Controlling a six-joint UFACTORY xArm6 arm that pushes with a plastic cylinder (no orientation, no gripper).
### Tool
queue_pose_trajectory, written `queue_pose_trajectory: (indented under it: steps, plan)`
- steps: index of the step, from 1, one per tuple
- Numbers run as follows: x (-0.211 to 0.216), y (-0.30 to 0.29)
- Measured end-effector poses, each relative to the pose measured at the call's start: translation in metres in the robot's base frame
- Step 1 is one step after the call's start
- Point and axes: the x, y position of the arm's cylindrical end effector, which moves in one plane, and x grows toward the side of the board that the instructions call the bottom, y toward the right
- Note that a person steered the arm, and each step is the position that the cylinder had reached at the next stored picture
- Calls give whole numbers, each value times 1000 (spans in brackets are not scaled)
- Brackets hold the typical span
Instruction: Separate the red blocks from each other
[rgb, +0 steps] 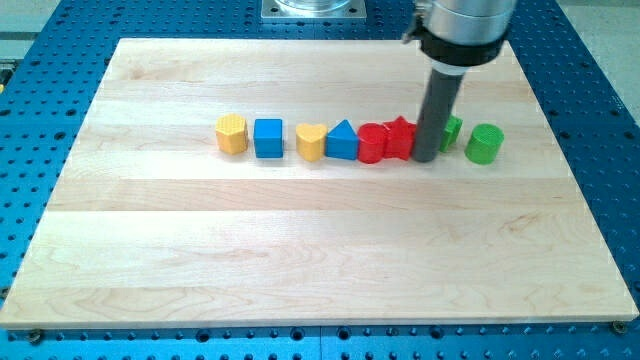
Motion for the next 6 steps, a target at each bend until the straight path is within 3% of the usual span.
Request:
queue_pose_trajectory:
  steps: [2, 4, 6]
  plan:
    - [11, -14]
    - [-20, -81]
    - [-48, -100]
